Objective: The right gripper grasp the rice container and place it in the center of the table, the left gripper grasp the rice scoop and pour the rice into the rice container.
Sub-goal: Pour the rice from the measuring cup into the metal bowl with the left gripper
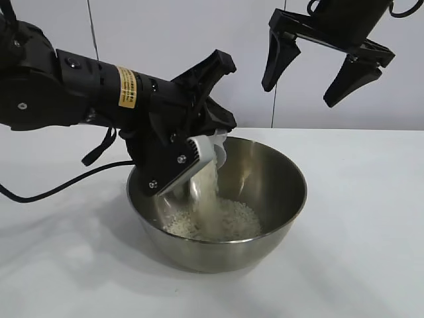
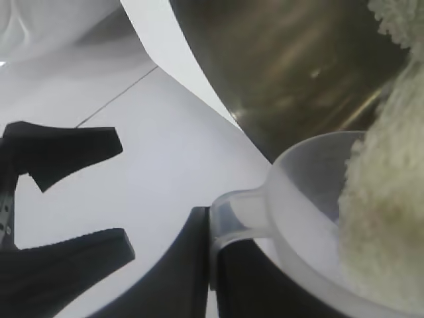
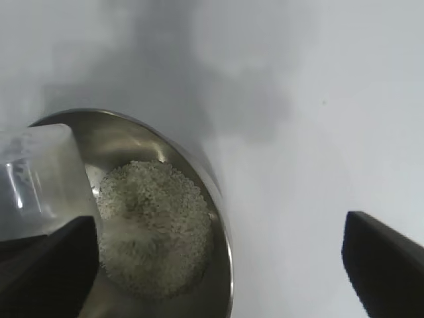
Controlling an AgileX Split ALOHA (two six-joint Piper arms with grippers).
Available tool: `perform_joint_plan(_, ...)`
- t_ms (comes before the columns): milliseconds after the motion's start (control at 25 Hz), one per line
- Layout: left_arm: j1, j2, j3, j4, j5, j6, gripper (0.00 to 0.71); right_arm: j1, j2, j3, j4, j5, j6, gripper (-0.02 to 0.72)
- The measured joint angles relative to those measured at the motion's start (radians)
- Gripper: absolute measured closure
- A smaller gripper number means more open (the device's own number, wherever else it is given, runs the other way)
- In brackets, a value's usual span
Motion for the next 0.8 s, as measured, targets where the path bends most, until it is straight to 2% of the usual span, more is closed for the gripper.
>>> perform_joint_plan(560,0.0,-0.017,0.0,0.066,0.004,0.025,0.704,0.0,0.0,0.0,0.0,-0.015,0.0,0.009)
perform_joint_plan(720,0.0,-0.038,0.0,0.058,-0.019,-0.081,0.704,0.0,0.0,0.0,0.0,-0.015,0.0,0.009)
perform_joint_plan(800,0.0,-0.042,0.0,0.033,-0.068,-0.174,0.704,0.0,0.0,0.0,0.0,-0.015,-0.001,0.009)
